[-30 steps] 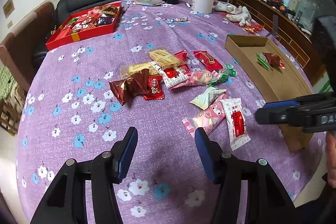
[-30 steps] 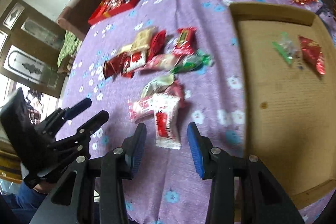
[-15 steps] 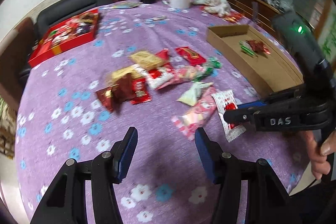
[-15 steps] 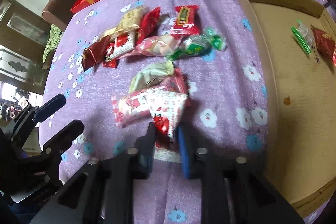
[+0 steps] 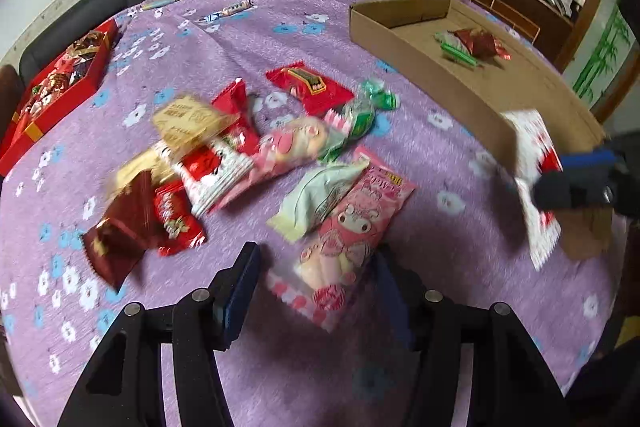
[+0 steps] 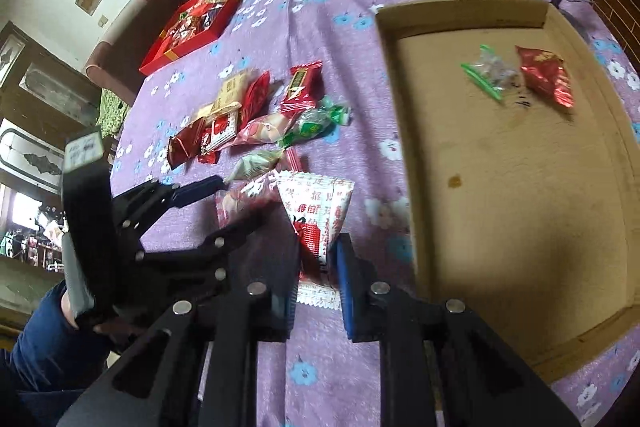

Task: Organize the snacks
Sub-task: 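Lift the white-and-red packet with the right while the left grasps the pink cartoon packet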

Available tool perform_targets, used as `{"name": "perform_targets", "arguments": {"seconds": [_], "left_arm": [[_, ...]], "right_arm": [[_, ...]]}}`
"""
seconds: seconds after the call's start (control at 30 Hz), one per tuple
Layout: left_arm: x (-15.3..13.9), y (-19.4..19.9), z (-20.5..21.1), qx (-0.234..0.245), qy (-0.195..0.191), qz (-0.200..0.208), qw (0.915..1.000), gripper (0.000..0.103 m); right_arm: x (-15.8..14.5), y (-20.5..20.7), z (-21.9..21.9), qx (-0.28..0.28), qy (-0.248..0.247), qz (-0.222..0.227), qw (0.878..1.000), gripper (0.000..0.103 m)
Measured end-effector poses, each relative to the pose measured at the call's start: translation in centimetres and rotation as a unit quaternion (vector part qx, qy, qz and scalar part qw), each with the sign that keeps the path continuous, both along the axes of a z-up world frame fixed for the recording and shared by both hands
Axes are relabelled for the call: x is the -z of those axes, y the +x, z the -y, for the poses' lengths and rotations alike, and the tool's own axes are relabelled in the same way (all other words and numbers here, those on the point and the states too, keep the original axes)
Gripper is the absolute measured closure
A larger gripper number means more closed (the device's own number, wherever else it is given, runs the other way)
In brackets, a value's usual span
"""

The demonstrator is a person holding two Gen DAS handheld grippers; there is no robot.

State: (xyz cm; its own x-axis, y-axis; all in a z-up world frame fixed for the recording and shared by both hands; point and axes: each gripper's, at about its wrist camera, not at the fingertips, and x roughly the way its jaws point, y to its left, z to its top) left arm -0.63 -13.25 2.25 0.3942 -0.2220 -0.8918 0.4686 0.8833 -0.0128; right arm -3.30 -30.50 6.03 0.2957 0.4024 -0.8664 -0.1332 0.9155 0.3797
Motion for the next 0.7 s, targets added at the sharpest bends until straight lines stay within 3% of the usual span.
{"name": "perform_targets", "arguments": {"seconds": [0.07, 0.17, 0.2, 0.37, 0.47, 0.5, 0.57, 0.6, 0.7], "left_arm": [[-0.1, 0.2, 0.2, -0.008, -0.010, 0.006, 0.9999, 0.059], [-0.4, -0.4, 0.4, -0.016, -0.030, -0.011, 0.9994, 0.063], [-0.5, -0.8, 0.3, -0.017, -0.039, -0.018, 0.9989, 0.075], [-0.6, -3.8, 0.0, -0.036, -0.075, -0.053, 0.9952, 0.075], [-1.5, -4.7, -0.3, -0.045, -0.079, -0.040, 0.9950, 0.075], [-1.9, -4.8, -0.4, -0.047, -0.080, -0.034, 0.9951, 0.073], [-2.5, -4.6, -0.2, -0.044, -0.068, -0.020, 0.9965, 0.058], [-2.5, -4.4, 0.0, -0.043, -0.055, -0.013, 0.9975, 0.042], [-2.2, -3.7, 0.6, -0.040, -0.042, -0.006, 0.9983, 0.039]], "right_arm": [[0.0, -0.1, 0.2, 0.002, 0.001, 0.000, 1.000, 0.086], [0.0, -0.1, 0.7, 0.002, 0.006, -0.003, 1.000, 0.086], [0.0, -0.1, 0.8, 0.002, 0.008, -0.003, 1.000, 0.086], [0.2, 0.0, 0.8, -0.005, 0.014, -0.005, 1.000, 0.086], [0.3, 0.0, 1.0, -0.006, 0.016, -0.007, 1.000, 0.086], [0.3, 0.0, 1.1, -0.006, 0.017, -0.007, 1.000, 0.086], [0.1, 0.0, 1.2, -0.006, 0.019, -0.006, 1.000, 0.086], [0.1, 0.0, 1.2, -0.006, 0.019, -0.006, 1.000, 0.086], [-0.1, -0.1, 1.3, -0.008, 0.019, -0.003, 1.000, 0.086]]}}
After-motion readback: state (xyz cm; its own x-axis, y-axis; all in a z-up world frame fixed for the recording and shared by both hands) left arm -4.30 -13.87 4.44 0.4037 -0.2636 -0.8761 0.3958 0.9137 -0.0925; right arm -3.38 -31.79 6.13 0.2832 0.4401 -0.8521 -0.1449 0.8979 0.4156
